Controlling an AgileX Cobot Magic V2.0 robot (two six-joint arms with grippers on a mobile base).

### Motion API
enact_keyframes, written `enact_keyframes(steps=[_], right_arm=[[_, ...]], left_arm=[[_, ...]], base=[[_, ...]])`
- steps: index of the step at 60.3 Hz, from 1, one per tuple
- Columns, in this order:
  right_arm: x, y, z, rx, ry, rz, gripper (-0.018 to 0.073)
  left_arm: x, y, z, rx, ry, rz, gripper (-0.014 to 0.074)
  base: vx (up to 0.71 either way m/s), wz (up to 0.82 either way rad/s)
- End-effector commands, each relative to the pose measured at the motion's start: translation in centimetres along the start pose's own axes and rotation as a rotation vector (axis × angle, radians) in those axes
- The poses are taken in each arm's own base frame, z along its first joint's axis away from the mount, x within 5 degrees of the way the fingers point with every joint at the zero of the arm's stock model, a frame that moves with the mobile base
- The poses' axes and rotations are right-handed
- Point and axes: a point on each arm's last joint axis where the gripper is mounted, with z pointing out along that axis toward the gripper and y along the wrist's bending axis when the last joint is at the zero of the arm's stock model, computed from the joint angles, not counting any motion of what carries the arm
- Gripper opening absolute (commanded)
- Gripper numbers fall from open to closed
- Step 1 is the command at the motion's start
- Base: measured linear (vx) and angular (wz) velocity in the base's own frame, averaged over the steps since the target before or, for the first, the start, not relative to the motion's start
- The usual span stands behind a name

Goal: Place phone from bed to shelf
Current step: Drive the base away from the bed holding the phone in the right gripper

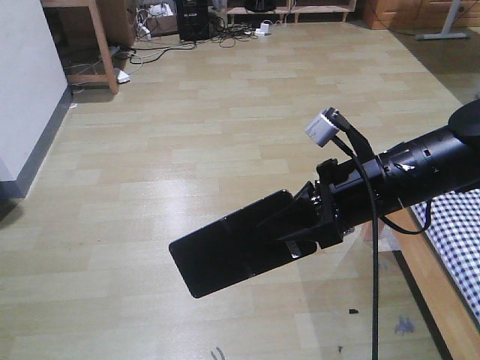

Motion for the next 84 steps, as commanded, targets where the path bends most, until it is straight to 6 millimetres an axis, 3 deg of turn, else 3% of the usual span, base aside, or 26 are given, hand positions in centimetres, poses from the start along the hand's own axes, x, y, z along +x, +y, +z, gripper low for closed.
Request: enact_keyframes(steps=[1, 84], right_arm=[[-1.34, 2.28, -1.18, -0.096, -0.073, -0.034, -0.0001], [-1.34, 2.28, -1.18, -0.096, -0.073, -0.034, -0.0001]], left_arm=[[-1.53, 0.10, -0.31, -0.003, -0.106, -0.009, 0.0001], [-1.53, 0.10, -0.31, -0.003, -0.106, -0.009, 0.0001]], base=[[0.20, 0.09], [0.31, 0.00]])
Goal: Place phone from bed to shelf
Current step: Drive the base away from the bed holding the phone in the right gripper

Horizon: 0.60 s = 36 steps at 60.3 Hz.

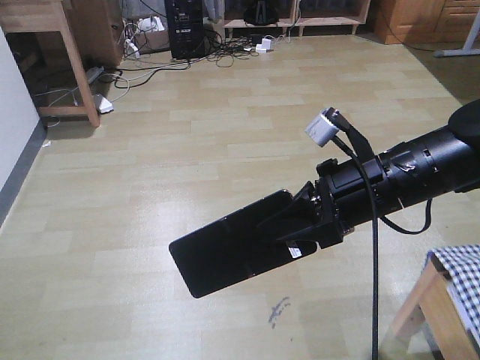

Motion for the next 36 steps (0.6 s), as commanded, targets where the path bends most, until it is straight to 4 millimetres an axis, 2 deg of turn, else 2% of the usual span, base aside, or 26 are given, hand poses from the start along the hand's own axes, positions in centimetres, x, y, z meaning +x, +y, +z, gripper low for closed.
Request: enact_keyframes(steps=[1, 36], right_arm=[[-1.34, 2.28, -1.18, -0.097, -0.073, -0.034, -0.0001], [-1.34, 2.28, -1.18, -0.097, -0.073, -0.034, -0.0001]], left_arm=[[-1.53, 0.10, -0.31, -0.003, -0.106, -0.009, 0.0001], [-1.53, 0.10, -0.31, -0.003, -0.106, -0.009, 0.0001]], base=[[0.41, 0.03], [0.41, -0.08]])
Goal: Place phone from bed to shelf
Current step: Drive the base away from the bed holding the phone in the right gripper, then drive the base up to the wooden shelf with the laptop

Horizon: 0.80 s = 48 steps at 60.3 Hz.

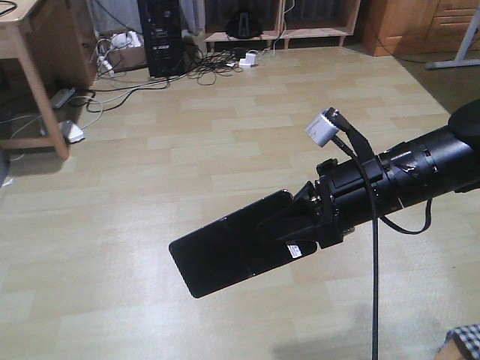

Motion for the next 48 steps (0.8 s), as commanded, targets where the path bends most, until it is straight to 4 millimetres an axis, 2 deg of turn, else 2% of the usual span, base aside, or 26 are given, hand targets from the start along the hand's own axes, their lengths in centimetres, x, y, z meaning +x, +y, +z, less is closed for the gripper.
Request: enact_keyframes(steps=[1, 48], right_arm=[[-1.34, 2.28, -1.18, -0.097, -0.073, -0.034, -0.0001], [-1.34, 2.28, -1.18, -0.097, -0.073, -0.034, -0.0001]], left_arm=[[-1.53, 0.10, -0.31, -0.003, -0.106, -0.009, 0.0001], [-1.53, 0.10, -0.31, -0.003, -0.106, -0.009, 0.0001]], base=[[0.42, -0.16], [0.43, -0.16]])
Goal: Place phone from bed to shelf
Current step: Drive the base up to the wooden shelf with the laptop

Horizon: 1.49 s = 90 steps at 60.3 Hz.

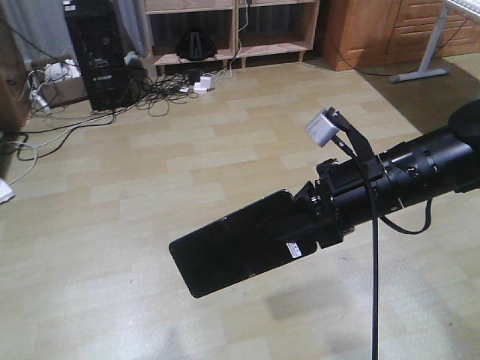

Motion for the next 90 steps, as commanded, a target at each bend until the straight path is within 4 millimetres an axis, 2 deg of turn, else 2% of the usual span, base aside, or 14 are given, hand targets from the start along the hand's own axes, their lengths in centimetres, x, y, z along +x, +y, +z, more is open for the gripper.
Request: enact_keyframes(steps=[1, 90], right_arm=[[-1.34, 2.28, -1.18, -0.097, -0.073, -0.034, -0.0001], [-1.34, 2.28, -1.18, -0.097, -0.073, -0.034, -0.0001]], left_arm=[[-1.53, 0.10, -0.31, -0.003, -0.106, -0.009, 0.0001], [-1.53, 0.10, -0.31, -0.003, -0.106, -0.009, 0.0001]], base=[[0.42, -0.14], [0.43, -0.22]])
